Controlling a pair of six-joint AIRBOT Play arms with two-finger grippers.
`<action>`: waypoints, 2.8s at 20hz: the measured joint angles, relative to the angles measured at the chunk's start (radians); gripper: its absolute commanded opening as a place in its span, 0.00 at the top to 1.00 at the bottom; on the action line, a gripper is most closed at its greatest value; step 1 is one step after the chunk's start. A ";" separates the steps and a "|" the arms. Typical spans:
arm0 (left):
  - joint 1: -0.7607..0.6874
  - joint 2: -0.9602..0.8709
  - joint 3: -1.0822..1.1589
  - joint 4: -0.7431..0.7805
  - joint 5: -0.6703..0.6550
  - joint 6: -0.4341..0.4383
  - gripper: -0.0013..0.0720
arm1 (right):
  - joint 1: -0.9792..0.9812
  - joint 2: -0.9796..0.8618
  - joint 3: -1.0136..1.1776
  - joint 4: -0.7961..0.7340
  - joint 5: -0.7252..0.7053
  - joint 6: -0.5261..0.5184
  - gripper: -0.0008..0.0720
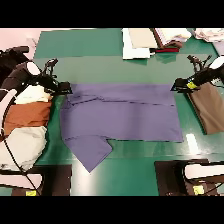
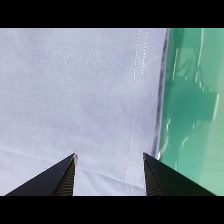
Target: Fold the shirts.
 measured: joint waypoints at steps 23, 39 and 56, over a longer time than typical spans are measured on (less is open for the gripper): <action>0.000 0.792 -0.992 -0.257 -0.040 -0.168 0.25 | 0.000 0.487 -0.208 0.002 0.012 0.002 0.37; -0.001 0.797 -0.885 -0.335 -0.049 -0.006 0.95 | -0.223 0.567 -0.520 -0.090 0.183 0.014 0.23; -0.001 0.805 -0.833 -0.249 -0.108 0.023 0.95 | -0.141 0.497 -0.733 0.005 0.084 -0.028 0.97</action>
